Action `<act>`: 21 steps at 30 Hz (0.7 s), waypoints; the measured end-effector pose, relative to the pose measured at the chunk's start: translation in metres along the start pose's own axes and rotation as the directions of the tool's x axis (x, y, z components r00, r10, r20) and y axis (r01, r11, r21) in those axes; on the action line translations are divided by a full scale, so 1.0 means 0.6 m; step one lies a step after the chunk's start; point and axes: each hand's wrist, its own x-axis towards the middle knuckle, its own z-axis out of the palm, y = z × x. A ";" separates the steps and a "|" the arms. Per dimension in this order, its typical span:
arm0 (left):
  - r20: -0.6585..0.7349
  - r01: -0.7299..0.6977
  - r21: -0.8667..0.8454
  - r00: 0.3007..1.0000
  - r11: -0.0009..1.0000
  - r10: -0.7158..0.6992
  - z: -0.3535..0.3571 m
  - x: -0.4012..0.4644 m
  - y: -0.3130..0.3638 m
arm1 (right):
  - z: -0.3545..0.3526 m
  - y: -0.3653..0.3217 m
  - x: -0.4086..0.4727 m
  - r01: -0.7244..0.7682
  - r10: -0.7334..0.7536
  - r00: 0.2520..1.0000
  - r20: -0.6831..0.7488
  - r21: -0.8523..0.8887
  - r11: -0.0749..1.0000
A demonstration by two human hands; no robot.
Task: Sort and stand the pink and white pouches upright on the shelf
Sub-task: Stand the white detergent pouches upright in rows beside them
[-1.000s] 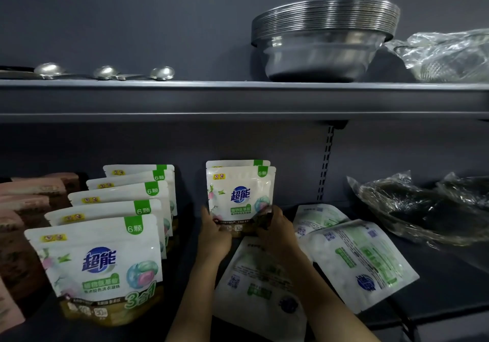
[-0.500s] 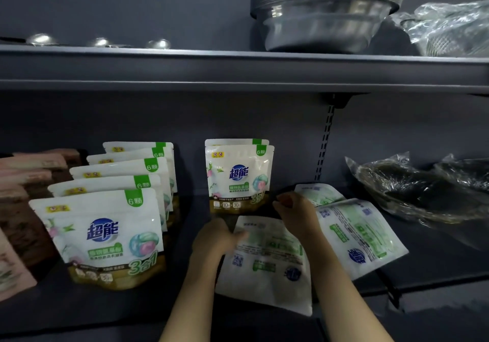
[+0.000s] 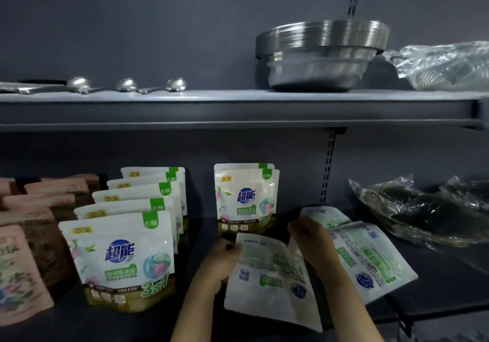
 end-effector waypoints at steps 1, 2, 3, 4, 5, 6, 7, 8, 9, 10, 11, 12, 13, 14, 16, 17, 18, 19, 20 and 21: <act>-0.012 -0.001 -0.089 1.000 0.996 0.000 -0.002 -0.004 0.008 | -0.003 0.004 0.000 0.006 -0.006 1.000 0.007 0.020 1.000; -0.018 -0.007 -0.174 1.000 0.985 0.004 -0.003 -0.006 0.015 | -0.007 0.007 -0.001 0.016 -0.016 1.000 0.012 0.047 0.999; -0.023 -0.022 -0.247 1.000 0.969 0.017 -0.005 -0.009 0.023 | -0.011 0.009 -0.001 0.025 -0.026 1.000 0.013 0.076 0.997; -0.030 -0.042 -0.306 0.999 0.951 0.035 -0.007 -0.011 0.031 | -0.016 0.009 -0.001 0.034 -0.035 0.999 0.006 0.109 0.993; -0.031 -0.058 -0.364 0.998 0.930 0.050 -0.009 -0.012 0.038 | -0.018 0.011 0.002 0.040 -0.040 0.999 -0.004 0.139 0.989; -0.022 -0.060 -0.418 0.998 0.907 0.056 -0.011 -0.012 0.044 | -0.021 0.012 0.005 0.042 -0.041 0.999 -0.010 0.163 0.986; -0.006 -0.048 -0.468 0.999 0.882 0.051 -0.012 -0.013 0.050 | -0.022 0.014 0.008 0.034 -0.033 0.999 -0.007 0.189 0.981; 0.019 -0.022 -0.513 0.999 0.858 0.037 -0.013 -0.014 0.054 | -0.022 0.015 0.011 0.025 -0.026 1.000 0.004 0.213 0.977; 0.044 0.010 -0.564 0.999 0.826 0.018 -0.014 -0.015 0.057 | -0.021 0.015 0.011 0.019 -0.022 1.000 0.011 0.243 0.970; 0.060 0.038 -0.614 0.998 0.788 -0.002 -0.015 -0.014 0.057 | -0.021 0.016 0.011 0.004 -0.009 1.000 0.015 0.292 0.957; 0.066 0.056 -0.661 0.998 0.749 -0.016 -0.016 -0.014 0.058 | -0.022 0.014 0.010 -0.020 0.016 1.000 0.016 0.360 0.933; 0.060 0.062 -0.705 0.998 0.707 -0.027 -0.017 -0.013 0.057 | -0.024 0.012 0.009 -0.054 0.050 0.999 0.020 0.432 0.900; 0.054 0.065 -0.747 0.998 0.662 -0.037 -0.019 -0.013 0.058 | -0.026 0.010 0.009 -0.081 0.079 0.997 0.025 0.491 0.868; 0.048 0.065 -0.786 0.998 0.615 -0.044 -0.022 -0.012 0.058 | -0.028 0.007 0.009 -0.098 0.101 0.995 0.024 0.523 0.847; 0.057 0.076 -0.854 0.997 0.514 -0.052 -0.030 -0.013 0.059 | -0.033 0.003 0.009 -0.100 0.122 0.992 -0.013 0.500 0.860; 0.072 0.090 -0.883 0.996 0.461 -0.057 -0.034 -0.014 0.059 | -0.034 0.003 0.009 -0.086 0.119 0.992 -0.035 0.500 0.862; 0.099 0.114 -0.907 0.993 0.406 -0.058 -0.039 -0.015 0.059 | -0.035 0.001 0.007 -0.066 0.098 0.995 -0.032 0.531 0.845; 0.137 0.146 -0.926 0.989 0.348 -0.052 -0.042 -0.016 0.060 | -0.036 -0.004 0.003 -0.033 0.046 0.999 -0.008 0.561 0.827; 0.182 0.185 -0.939 0.983 0.290 -0.036 -0.045 -0.019 0.062 | -0.036 -0.003 0.002 0.007 -0.028 0.999 0.027 0.577 0.817; 0.223 0.220 -0.947 0.975 0.236 -0.015 -0.046 -0.022 0.064 | -0.037 -0.005 -0.003 0.050 -0.116 0.990 0.078 0.579 0.814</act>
